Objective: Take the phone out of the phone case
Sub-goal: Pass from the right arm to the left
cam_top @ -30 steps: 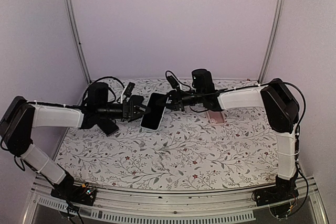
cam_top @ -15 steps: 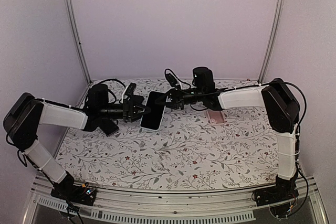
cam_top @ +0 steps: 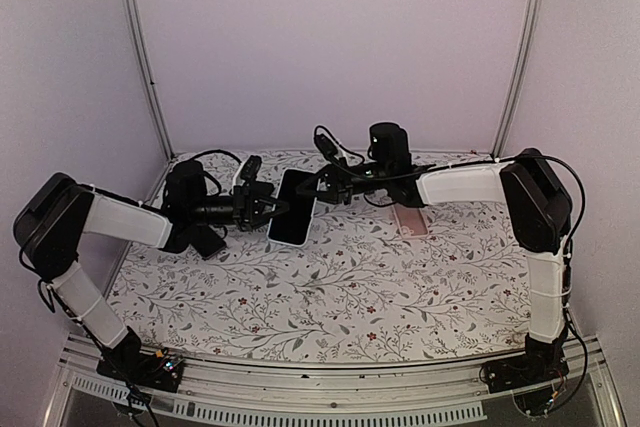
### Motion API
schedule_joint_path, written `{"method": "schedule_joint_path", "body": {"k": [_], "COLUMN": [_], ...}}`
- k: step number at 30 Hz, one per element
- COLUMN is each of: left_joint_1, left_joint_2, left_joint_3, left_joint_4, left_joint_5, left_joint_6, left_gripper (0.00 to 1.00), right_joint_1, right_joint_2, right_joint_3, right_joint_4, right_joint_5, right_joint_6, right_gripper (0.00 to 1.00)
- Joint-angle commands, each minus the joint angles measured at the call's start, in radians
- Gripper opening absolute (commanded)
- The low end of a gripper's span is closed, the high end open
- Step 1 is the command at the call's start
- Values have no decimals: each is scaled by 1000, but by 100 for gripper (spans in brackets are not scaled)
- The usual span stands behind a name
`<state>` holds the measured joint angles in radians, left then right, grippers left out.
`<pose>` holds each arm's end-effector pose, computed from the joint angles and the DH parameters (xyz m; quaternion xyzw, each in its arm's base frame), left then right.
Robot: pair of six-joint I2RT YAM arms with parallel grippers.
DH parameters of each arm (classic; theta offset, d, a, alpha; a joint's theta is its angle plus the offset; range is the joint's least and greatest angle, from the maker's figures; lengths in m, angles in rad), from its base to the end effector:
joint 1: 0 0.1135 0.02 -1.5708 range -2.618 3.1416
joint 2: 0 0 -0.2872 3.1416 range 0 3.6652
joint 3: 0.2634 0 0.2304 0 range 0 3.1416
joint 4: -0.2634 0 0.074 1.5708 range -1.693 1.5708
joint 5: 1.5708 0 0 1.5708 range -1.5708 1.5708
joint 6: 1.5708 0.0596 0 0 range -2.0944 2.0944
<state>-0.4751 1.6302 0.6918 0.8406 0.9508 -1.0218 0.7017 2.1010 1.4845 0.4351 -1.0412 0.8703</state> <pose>0.2668 -0.1918 0.2456 0.1182 0.7172 -0.6549 0.2069 0.3363 0.3516 0.2628 -0.2612 0.6909 0.6630 0.1221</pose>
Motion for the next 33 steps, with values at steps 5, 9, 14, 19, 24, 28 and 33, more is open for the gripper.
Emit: {"method": "schedule_joint_path", "body": {"k": [5,9,14,19,24,28,33], "left_joint_1": [-11,-10,1,16,29,43,50], "left_joint_2": [-3,-35,-77,-101,-102,-105,-95], "left_joint_3": [-15,-20,-29,-41,-40,-35,-26], "left_joint_4": [102,115,127,150,209,232,272], "left_joint_5": [-45,-99,-171,-229,-253,-264,-275], "left_joint_6": [-71,-95,-129,-164,-213,-245,-278], "left_gripper": [0,0,0,0,0,0,0], "right_joint_1": [4,5,2,0,3,11,37], "right_joint_2": [-62,-87,-123,-167,-211,-237,-247], "right_joint_3": [35,19,-15,-71,-130,-157,-162], "right_joint_4": [-19,-45,-68,-65,-62,-62,-76], "right_joint_5": [63,118,186,232,251,259,267], "right_joint_6": [-56,-80,-105,-110,-117,-124,-128], "right_gripper": [26,55,76,88,96,99,99]}}
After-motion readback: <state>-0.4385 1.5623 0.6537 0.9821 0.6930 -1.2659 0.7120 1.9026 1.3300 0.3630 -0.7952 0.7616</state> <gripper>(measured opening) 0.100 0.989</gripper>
